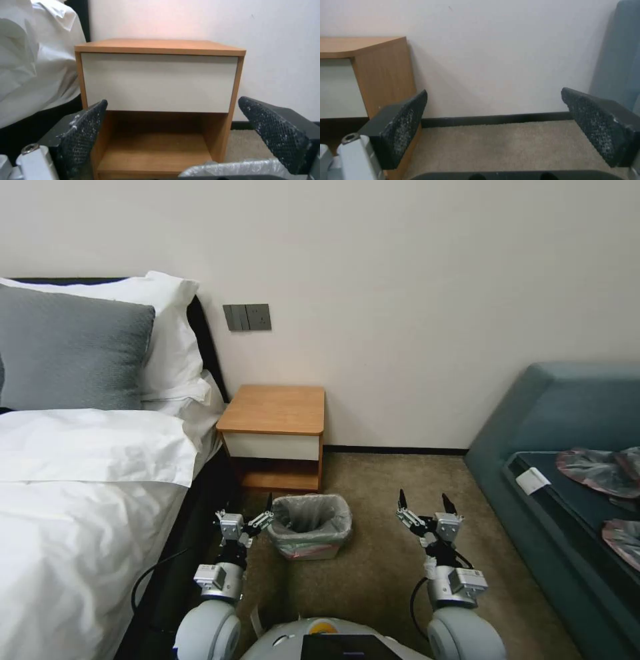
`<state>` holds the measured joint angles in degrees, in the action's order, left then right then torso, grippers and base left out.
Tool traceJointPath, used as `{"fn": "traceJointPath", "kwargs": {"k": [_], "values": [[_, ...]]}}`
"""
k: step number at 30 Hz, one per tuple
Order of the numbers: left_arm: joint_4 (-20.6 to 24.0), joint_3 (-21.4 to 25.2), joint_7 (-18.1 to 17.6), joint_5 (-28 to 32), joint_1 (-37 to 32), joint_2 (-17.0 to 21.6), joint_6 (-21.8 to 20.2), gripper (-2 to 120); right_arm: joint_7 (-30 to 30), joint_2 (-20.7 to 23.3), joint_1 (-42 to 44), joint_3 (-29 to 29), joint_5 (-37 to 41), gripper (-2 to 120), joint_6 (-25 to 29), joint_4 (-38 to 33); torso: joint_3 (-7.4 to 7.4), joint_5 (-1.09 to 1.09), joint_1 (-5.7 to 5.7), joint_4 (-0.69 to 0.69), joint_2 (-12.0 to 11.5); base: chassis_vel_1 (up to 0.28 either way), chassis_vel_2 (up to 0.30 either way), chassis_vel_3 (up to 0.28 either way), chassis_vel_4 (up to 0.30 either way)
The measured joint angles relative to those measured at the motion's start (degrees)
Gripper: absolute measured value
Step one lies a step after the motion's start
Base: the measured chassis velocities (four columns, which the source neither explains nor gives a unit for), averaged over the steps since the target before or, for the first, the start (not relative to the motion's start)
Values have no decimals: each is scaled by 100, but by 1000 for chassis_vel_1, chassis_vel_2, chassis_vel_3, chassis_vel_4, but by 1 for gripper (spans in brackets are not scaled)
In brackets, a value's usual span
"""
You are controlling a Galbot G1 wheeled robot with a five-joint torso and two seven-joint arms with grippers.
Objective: Pick up the garbage bag from the table and place it over the trash can.
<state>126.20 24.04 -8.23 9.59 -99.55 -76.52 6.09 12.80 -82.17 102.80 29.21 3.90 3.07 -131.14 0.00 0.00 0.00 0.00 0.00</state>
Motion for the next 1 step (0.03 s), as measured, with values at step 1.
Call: {"fn": "traceJointPath", "kwargs": {"k": [1], "values": [[0, -1, -1, 0, 0, 0, 0, 100, 0, 0, 0, -1, 0, 100, 0, 0, 0, 0, 0, 0, 0, 0, 0, 0, 0]]}}
